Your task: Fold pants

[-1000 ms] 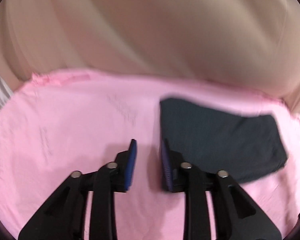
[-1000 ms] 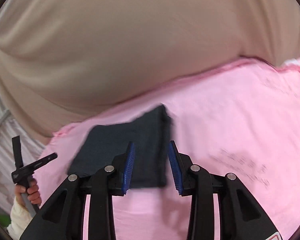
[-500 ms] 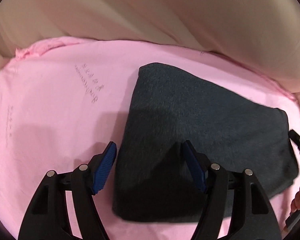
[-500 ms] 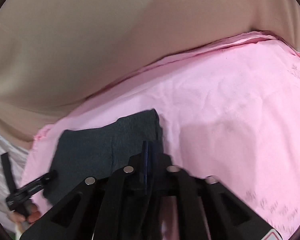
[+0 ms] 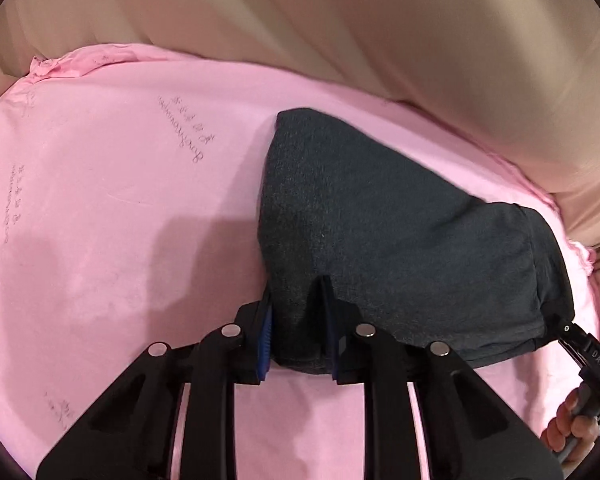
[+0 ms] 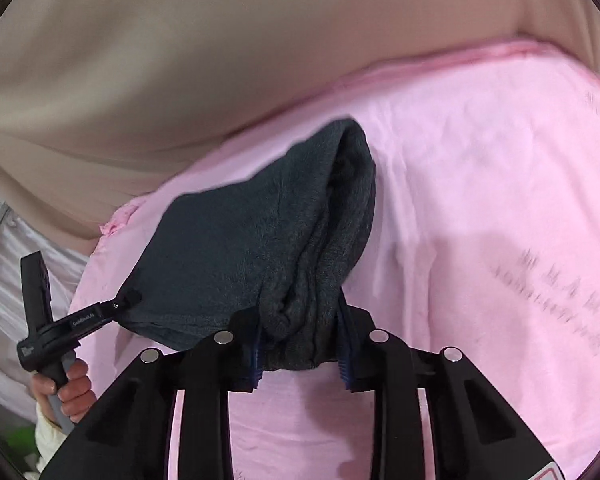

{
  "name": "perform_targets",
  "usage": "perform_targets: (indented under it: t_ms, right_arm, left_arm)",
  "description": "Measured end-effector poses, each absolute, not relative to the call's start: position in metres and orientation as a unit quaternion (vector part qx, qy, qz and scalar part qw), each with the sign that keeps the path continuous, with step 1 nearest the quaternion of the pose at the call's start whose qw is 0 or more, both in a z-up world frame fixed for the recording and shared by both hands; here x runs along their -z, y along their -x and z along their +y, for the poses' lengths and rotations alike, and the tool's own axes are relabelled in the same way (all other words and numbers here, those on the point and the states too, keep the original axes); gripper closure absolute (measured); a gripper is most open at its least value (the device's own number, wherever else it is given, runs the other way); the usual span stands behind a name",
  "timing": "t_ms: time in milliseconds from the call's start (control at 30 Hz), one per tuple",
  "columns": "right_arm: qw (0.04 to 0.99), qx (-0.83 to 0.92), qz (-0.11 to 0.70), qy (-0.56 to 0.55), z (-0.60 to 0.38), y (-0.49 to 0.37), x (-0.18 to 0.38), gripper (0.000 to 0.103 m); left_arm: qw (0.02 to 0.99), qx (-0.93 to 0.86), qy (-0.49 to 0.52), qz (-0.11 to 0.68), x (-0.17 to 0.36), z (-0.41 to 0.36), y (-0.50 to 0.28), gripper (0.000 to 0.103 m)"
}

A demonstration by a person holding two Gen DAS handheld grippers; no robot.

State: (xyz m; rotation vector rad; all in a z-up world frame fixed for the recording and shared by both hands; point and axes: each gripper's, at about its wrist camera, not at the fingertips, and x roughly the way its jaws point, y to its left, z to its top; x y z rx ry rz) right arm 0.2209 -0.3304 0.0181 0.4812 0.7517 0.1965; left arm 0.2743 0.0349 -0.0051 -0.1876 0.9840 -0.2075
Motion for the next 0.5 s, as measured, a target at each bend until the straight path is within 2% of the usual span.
perform_targets:
  t_ms: [33,133,200,300,400,433,467,500]
  right_arm:
    - [0.896,-0.088,0.37,-0.232,-0.333,-0.223,-0.011,0.077]
    - [0.889,-0.083,0.376,-0.248,-0.335,-0.236,0.004,0.068]
    - [0.89,-0.061,0.371,-0.256,-0.34,-0.223,-0.015,0.066]
    - [0.934,-0.028,0.301,-0.19,-0.322,-0.202,-0.068,0.066]
    - [0.94,-0.07,0.304,-0.139,-0.287,-0.22,-0.091,0.085]
    - [0.937,-0.079,0.312,-0.133,-0.279,-0.231,-0.093,0.098]
    - [0.934,-0.087,0.321,-0.132,-0.272,-0.245,-0.089,0.103]
    - [0.931,-0.088,0.328,-0.136,-0.273,-0.257,-0.083,0.103]
  left_arm:
    - [0.868,0.101,0.093,0.477,0.009,0.036,-0.275,0.082]
    - [0.877,0.08,0.065,0.469,0.023,0.032,-0.274,0.069]
    - [0.883,0.072,0.058,0.459,0.016,0.032,-0.268,0.068]
    - [0.897,0.06,0.05,0.435,0.0,0.031,-0.259,0.066]
    - [0.909,0.046,0.028,0.414,-0.007,0.019,-0.26,0.061]
    - [0.909,0.044,0.02,0.414,-0.005,0.014,-0.263,0.06]
    - [0.908,0.043,0.016,0.416,-0.003,0.01,-0.265,0.059]
    - [0.907,0.039,0.009,0.419,0.001,0.005,-0.267,0.057]
